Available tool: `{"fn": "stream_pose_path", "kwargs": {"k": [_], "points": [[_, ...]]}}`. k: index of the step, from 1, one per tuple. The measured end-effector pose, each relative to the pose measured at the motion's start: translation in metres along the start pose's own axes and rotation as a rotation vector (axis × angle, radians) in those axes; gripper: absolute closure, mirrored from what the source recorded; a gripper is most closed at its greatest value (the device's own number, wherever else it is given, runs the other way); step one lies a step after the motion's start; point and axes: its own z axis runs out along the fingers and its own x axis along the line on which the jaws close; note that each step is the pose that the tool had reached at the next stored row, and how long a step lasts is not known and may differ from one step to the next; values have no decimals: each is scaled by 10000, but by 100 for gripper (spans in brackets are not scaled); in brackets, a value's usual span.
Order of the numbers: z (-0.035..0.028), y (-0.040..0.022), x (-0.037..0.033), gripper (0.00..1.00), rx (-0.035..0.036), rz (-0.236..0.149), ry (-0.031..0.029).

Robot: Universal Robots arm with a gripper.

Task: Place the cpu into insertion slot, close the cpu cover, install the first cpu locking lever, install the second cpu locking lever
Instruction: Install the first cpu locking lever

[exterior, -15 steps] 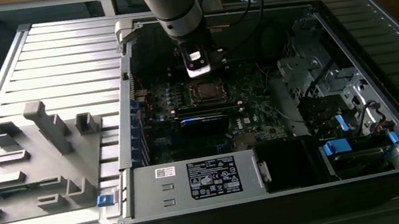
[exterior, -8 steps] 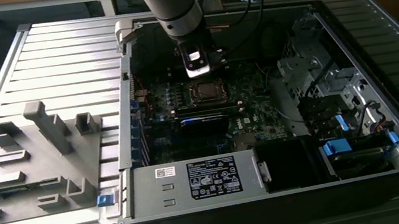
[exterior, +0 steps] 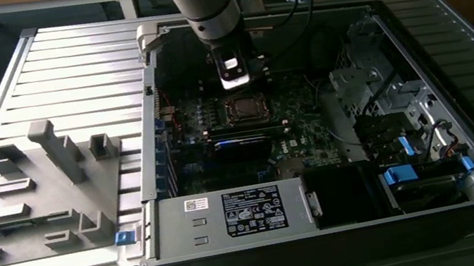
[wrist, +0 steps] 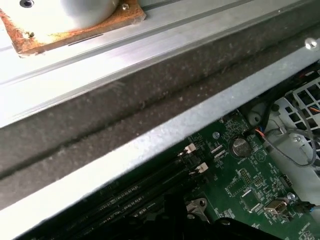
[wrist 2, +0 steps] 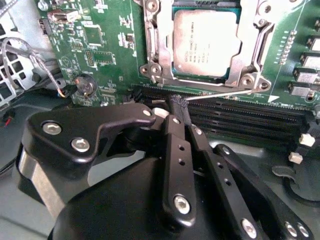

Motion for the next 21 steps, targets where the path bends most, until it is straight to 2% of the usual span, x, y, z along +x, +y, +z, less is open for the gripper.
{"fn": "stream_pose_path", "kwargs": {"k": [1,5,12,18,21], "points": [[0,0,0,89,-7,-29,9],[3,-1,1,89,-69,-311,109],[22,-7,5,89,-71,-318,111],[87,-31,20,89,-69,-319,112],[99,-36,23,89,-67,-319,112]]}}
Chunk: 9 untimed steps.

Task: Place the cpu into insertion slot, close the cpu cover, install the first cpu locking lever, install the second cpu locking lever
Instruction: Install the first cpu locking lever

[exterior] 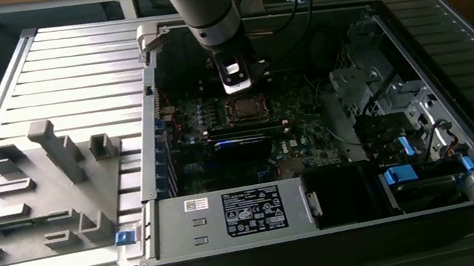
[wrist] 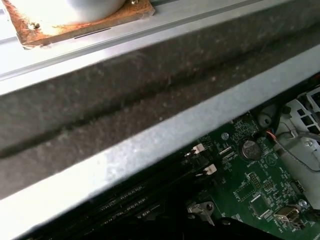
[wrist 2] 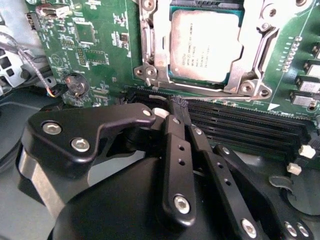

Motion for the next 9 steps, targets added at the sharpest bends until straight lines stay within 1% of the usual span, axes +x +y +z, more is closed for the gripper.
{"fn": "stream_pose_path", "kwargs": {"k": [4,9], "points": [[7,-1,2,89,2,-4,-3],[11,-3,2,89,42,-55,-15]]}}
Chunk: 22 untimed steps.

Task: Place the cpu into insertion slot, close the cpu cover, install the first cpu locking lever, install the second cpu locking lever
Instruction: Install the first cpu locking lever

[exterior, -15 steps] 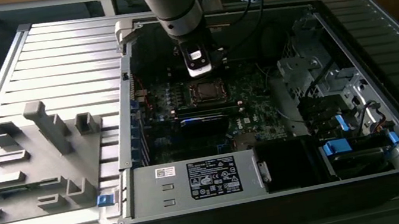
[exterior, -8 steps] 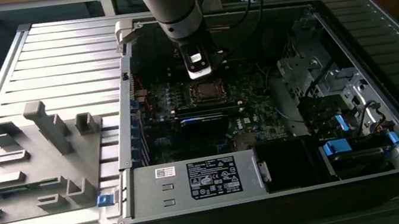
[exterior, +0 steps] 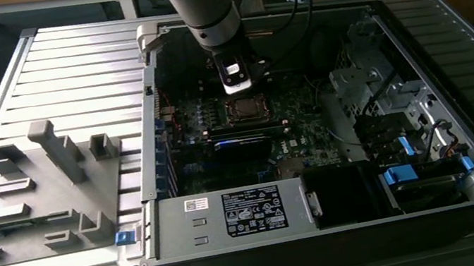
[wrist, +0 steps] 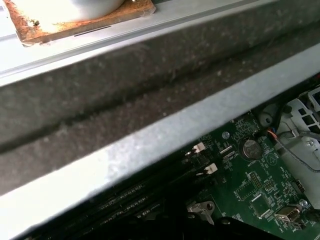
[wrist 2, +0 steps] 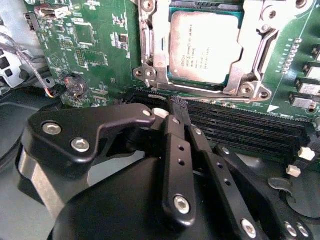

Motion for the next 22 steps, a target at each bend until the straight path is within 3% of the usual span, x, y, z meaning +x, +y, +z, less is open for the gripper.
{"fn": "stream_pose_path", "kwargs": {"k": [4,9,14,22], "points": [[4,-4,0,89,30,-49,-8],[3,-10,-4,89,155,-225,-45],[5,-19,-7,89,230,-408,-56],[33,-32,-1,89,240,-576,-33]]}}
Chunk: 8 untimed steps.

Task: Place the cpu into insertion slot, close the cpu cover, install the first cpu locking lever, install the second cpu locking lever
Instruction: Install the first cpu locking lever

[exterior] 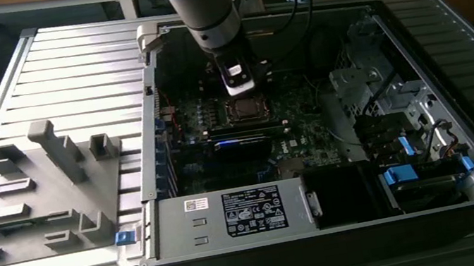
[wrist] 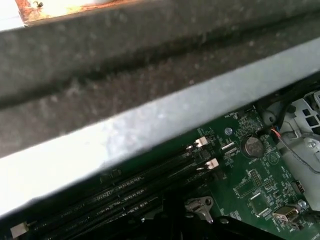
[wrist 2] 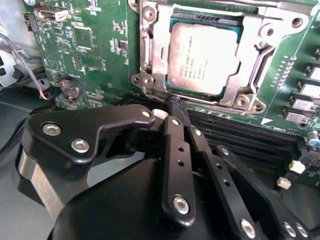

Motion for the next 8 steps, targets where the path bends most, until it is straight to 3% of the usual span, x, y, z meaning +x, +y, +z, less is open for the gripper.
{"fn": "stream_pose_path", "kwargs": {"k": [8], "points": [[3,2,-1,89,-41,-133,37]]}}
